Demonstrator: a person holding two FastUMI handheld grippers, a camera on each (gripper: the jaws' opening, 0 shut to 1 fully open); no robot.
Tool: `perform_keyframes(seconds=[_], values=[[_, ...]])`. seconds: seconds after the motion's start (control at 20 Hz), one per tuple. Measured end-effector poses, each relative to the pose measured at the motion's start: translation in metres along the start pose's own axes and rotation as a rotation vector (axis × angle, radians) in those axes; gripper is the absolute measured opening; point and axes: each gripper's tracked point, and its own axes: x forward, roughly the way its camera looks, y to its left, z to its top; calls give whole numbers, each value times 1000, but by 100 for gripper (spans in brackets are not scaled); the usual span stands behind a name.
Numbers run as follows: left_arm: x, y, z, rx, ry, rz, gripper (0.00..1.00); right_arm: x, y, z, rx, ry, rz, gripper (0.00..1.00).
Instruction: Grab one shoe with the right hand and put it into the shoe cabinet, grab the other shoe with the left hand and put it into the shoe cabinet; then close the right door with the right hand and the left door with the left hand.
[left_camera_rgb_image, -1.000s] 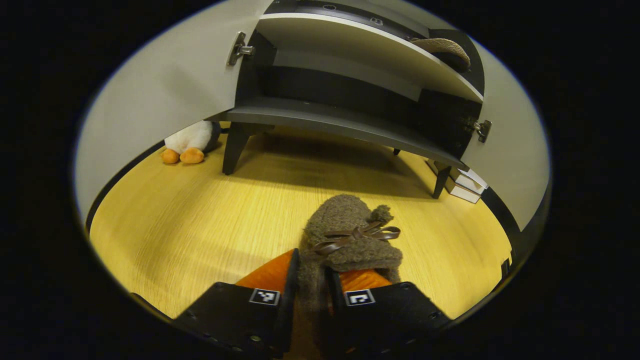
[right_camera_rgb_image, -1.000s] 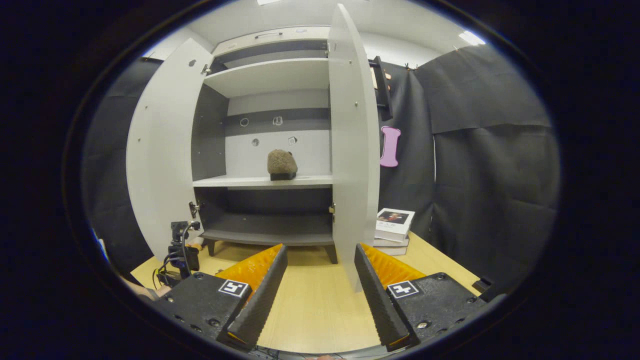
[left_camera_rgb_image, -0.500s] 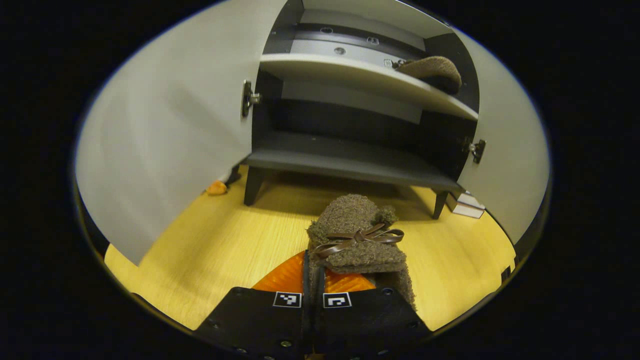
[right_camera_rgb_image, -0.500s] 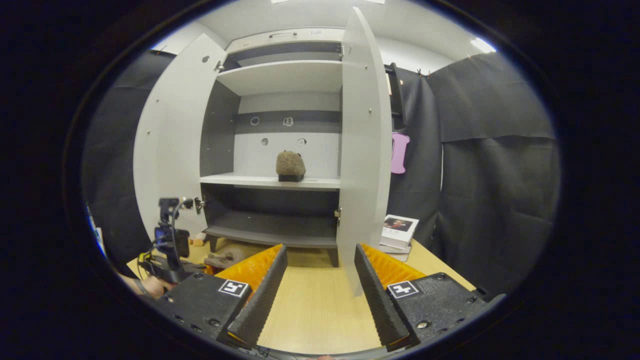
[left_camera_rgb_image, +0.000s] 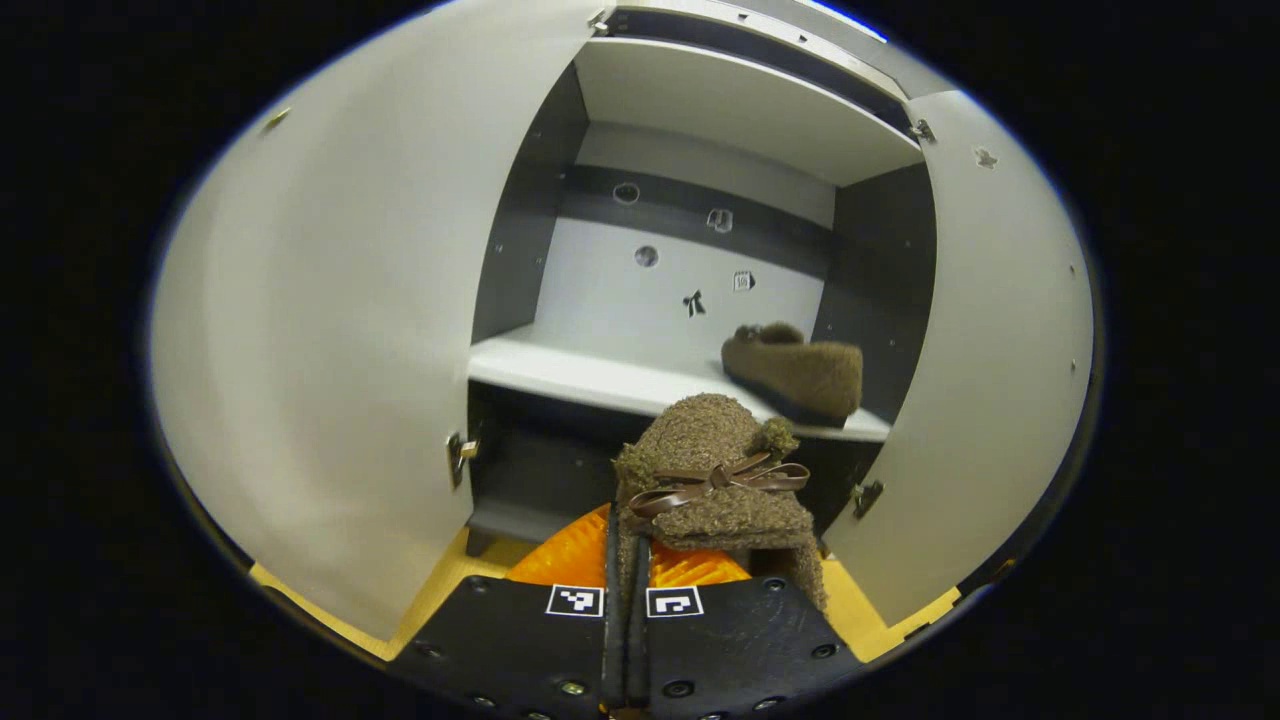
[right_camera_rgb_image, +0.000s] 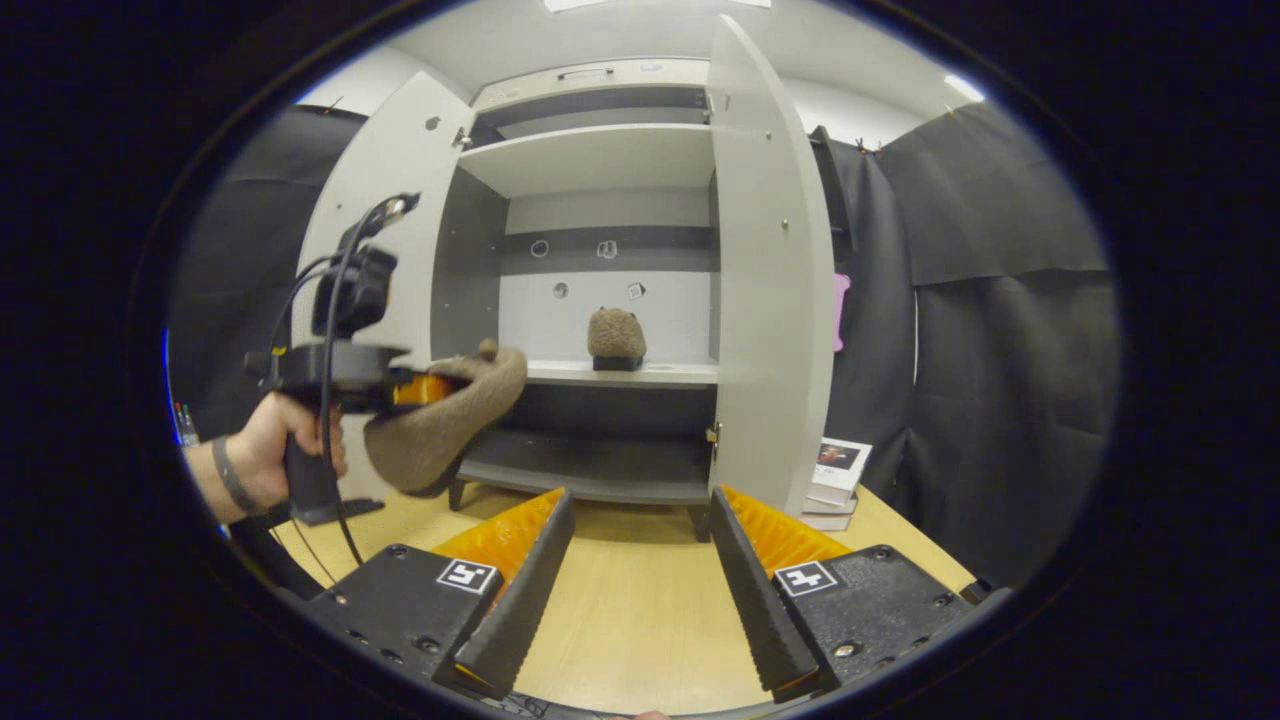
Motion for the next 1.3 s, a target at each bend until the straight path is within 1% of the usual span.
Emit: perform_keyframes(seconds=[0.1, 0.2, 0.3, 0.35, 0.4, 0.45, 0.55, 0.7, 0.75, 0.8, 0.85, 0.9, 0.95, 1.15, 1.2, 1.25, 1.3], values=[[31, -9, 41, 17, -23, 9, 1, -2, 2, 2, 13, -7, 11, 87], [58, -17, 70, -22, 16, -27, 1, -3, 1, 4, 15, -14, 9, 87], [85, -30, 95, -49, 19, -30, 1, -4, -2, 3, 21, -16, 4, 87], [99, -32, 106, -44, 23, -24, 1, -4, -3, 1, 25, -11, 2, 87], [113, -32, 112, -20, 47, -13, 1, -4, -5, 1, 28, -9, -2, 90], [127, -28, 115, 6, 78, 9, 1, -4, -8, 1, 33, -9, -8, 87], [155, -22, 114, 47, 142, 53, 1, -4, -13, 2, 49, -15, -22, 87], [192, -17, 103, 52, 221, 86, 1, -5, -19, -3, 45, -10, -42, 86], [199, -13, 96, 50, 250, 100, 1, -5, -22, -4, 43, -10, -50, 89], [205, -12, 87, 38, 276, 104, 1, -6, -25, -4, 47, -11, -56, 87], [209, -11, 80, 25, 298, 108, 1, -6, -27, -6, 51, -8, -62, 87], [212, -9, 74, 15, 317, 113, 0, -6, -29, -7, 56, -1, -67, 90], [215, -5, 70, 5, 329, 130, 1, -6, -30, -8, 59, 4, -70, 87], [224, 5, 52, -6, 384, 164, 1, -6, -35, -9, 49, 9, -87, 87], [228, 6, 55, -2, 369, 158, 1, -7, -35, -10, 44, 9, -89, 87], [227, 6, 52, 5, 386, 161, 13, -6, -34, -12, 42, 12, -87, 87], [228, 6, 54, 13, 380, 159, 1, -6, -31, -14, 42, 19, -81, 87]])
